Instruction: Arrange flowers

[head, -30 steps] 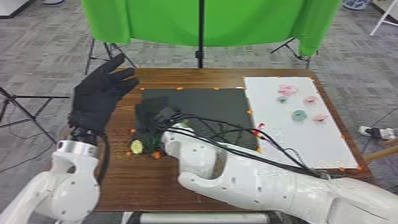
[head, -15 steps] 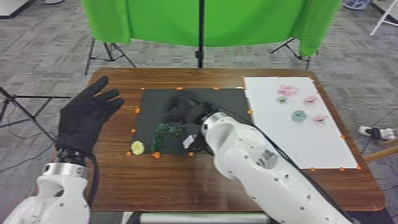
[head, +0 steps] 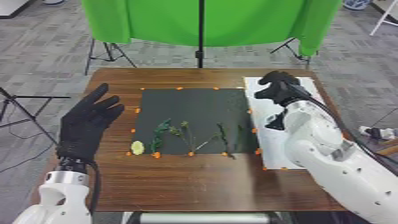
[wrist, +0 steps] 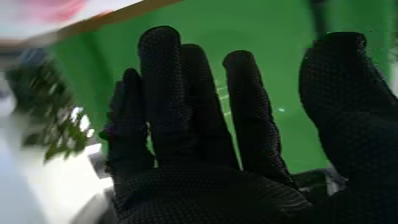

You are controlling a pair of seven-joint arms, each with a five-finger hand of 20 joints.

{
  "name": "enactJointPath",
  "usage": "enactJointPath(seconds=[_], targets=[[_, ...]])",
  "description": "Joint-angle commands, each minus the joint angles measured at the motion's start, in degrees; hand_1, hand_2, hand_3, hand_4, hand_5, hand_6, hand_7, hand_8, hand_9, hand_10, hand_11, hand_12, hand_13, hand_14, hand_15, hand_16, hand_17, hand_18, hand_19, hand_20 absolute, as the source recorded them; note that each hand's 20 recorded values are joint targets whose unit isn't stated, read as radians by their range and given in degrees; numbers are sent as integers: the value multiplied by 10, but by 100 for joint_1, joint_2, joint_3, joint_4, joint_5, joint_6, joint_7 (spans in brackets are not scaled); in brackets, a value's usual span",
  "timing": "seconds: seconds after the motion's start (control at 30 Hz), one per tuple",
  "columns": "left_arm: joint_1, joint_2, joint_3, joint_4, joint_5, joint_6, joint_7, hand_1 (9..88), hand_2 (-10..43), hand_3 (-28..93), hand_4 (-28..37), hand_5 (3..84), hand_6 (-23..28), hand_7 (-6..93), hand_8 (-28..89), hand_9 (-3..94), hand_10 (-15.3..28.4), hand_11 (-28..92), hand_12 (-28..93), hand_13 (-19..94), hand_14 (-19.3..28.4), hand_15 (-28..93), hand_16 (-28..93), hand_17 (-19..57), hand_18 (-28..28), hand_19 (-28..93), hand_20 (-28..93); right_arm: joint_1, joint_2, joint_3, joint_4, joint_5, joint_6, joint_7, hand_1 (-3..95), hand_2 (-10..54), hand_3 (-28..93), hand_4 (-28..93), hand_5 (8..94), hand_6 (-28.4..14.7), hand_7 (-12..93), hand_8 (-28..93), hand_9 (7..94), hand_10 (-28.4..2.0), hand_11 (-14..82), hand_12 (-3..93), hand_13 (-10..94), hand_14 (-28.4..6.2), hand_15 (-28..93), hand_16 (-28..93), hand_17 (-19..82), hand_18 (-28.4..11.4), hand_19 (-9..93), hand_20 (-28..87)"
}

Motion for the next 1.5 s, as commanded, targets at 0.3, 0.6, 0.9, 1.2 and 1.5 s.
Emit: enactJointPath(seconds=[0.3, 0.6, 0.9, 1.2, 1.5], targets=[[23, -202, 2, 43, 25, -16, -147, 267, 85, 792, -225, 395, 102, 144, -104, 384, 215, 282, 111, 292, 284, 574, -98, -75, 254, 586, 120, -255, 483, -78, 728, -235, -775, 937, 344, -95, 808, -283, 515, 9, 151, -128, 510, -179, 164, 134, 506, -150, 632, 71, 197, -230, 816, 399], [-20, -173, 26, 54, 13, -12, -119, 267, 85, 792, -224, 394, 102, 145, -104, 384, 215, 281, 111, 292, 284, 575, -99, -75, 254, 586, 120, -135, 383, -338, 986, -77, -714, 1052, 414, -95, 817, -281, 538, 14, 153, -129, 563, -181, 147, 127, 612, -131, 505, 76, 296, -205, 772, 296], [-39, -153, 39, 54, 11, -6, -98, 267, 85, 791, -223, 395, 102, 145, -104, 385, 216, 281, 112, 292, 284, 575, -98, -75, 254, 586, 120, 213, 479, -1277, 1274, -746, 523, 1262, 622, -95, 637, -283, 832, 10, 159, 16, 900, -88, 83, 290, 866, -26, 355, 300, 484, -173, 847, 272], [-52, -167, 28, 95, 2, -7, -176, 267, 85, 791, -224, 395, 102, 145, -104, 384, 214, 283, 112, 292, 284, 575, -99, -75, 254, 586, 120, -124, 448, -860, 668, -1215, 837, 1107, 624, -95, 646, -283, 893, 9, 160, 40, 937, -72, 195, 282, 931, -36, 426, 238, 512, -191, 908, 312], [-260, -161, 22, 98, 65, -86, -316, 266, 85, 791, -224, 395, 102, 145, -104, 384, 215, 281, 111, 291, 284, 574, -99, -75, 254, 586, 120, 783, -1182, -1400, 423, -1285, 680, -319, 615, -95, 669, -283, 894, 3, 163, 50, 937, -74, 205, 284, 927, -38, 462, 227, 504, -197, 928, 330]])
